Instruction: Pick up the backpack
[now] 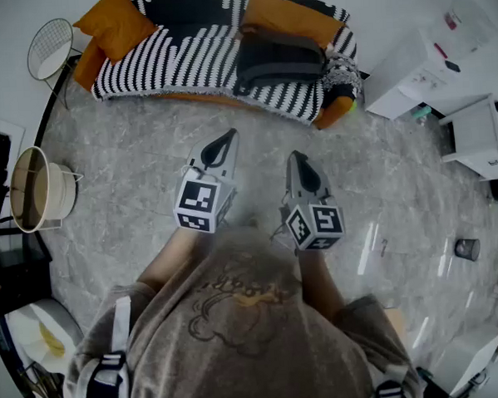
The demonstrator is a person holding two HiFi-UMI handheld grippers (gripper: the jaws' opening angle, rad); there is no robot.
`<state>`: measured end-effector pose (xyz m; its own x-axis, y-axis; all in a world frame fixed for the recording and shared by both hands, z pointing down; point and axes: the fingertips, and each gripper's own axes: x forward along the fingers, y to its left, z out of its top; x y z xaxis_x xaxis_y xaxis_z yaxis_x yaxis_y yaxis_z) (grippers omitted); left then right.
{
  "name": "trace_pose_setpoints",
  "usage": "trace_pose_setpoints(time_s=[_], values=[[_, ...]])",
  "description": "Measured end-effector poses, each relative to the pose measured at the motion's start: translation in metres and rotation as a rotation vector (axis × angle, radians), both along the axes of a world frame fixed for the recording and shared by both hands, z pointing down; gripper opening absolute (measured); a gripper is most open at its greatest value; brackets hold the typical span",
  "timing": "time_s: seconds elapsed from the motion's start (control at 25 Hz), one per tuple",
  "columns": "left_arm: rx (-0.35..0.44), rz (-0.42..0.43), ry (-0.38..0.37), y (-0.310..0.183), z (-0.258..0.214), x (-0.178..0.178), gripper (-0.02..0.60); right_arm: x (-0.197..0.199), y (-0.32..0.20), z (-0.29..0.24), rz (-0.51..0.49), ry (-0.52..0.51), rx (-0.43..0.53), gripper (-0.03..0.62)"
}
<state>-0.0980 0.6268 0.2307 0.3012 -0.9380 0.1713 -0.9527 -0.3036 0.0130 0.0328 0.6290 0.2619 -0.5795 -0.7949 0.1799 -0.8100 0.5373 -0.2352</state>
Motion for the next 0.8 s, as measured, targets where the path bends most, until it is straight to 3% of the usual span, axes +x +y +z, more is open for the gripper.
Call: trace_pose_setpoints(time_s=[0.48, 0.8], values=[[-0.001, -0.047, 0.012, -0.035, 0.015, 0.014, 0.000, 0.013, -0.039, 0.008, -0.053, -0.035, 0.013, 0.000], [-0.005, -0.033, 0.008, -0.084, 0.021, 0.004, 0.000, 0.002, -0.083, 0.023, -0.052, -0.023, -0.006, 0.000]])
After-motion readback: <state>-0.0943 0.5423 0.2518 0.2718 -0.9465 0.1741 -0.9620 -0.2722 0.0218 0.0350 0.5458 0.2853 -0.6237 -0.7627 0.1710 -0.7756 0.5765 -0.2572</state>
